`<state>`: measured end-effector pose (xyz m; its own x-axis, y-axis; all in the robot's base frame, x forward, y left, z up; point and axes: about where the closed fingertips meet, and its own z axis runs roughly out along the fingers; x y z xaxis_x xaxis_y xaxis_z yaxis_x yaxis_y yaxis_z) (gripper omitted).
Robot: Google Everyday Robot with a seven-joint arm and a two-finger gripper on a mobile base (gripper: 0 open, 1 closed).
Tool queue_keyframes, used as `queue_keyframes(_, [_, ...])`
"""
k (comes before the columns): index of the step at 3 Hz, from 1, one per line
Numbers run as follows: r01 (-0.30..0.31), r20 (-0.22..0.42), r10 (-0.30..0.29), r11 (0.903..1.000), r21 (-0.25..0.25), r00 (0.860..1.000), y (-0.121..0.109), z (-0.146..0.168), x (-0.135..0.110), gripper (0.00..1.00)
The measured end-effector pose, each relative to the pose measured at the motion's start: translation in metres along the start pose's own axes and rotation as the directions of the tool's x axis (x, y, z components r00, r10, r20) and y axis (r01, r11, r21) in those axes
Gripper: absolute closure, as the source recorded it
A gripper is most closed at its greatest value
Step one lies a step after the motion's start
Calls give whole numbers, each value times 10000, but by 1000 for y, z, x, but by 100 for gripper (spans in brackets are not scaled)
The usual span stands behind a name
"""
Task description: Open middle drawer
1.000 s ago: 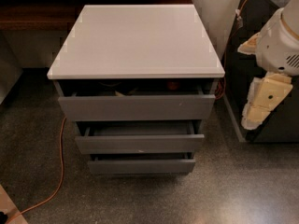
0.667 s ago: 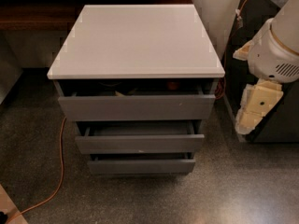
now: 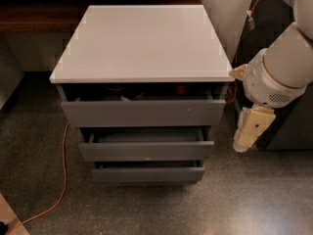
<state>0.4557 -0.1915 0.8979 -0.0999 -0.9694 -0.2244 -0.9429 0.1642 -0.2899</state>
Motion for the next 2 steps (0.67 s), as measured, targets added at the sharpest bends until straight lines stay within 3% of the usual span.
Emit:
queue_keyframes(1, [461,621,-458,9989,-34,9970,-3,29,-5,0])
queue_keyframes(2, [510,1357,-441,9976,-475,9898,-10,63,-8,0])
